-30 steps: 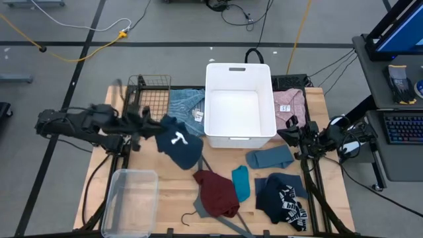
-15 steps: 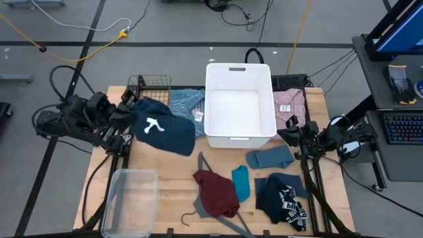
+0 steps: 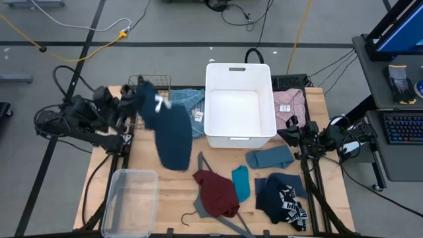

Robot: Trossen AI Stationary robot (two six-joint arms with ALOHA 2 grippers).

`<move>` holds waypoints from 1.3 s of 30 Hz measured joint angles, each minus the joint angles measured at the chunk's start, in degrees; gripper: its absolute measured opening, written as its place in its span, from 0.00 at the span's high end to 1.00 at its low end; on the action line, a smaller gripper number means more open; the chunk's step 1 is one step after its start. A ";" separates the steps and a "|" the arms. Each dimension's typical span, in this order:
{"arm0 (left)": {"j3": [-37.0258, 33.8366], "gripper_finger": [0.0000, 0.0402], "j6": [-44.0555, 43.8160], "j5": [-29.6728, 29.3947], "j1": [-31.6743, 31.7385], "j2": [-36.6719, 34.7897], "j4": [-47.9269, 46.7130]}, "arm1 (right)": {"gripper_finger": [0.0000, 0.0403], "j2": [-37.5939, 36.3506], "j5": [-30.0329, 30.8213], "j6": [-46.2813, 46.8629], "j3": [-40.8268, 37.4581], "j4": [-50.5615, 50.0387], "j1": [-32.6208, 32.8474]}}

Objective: Pick & Place Cloths
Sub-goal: Put the blue underpants into the wire basket

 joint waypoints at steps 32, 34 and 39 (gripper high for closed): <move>0.07 0.98 65.04 -48.76 12.20 9.78 19.91 | 0.99 0.00 0.01 0.00 0.00 0.02 0.01; 0.07 0.98 65.32 -48.92 14.72 10.48 19.94 | 0.99 0.00 0.03 0.02 0.00 0.02 0.02; 0.06 0.98 68.02 -50.56 21.24 11.04 20.00 | 0.99 0.00 0.03 0.02 0.00 0.02 0.00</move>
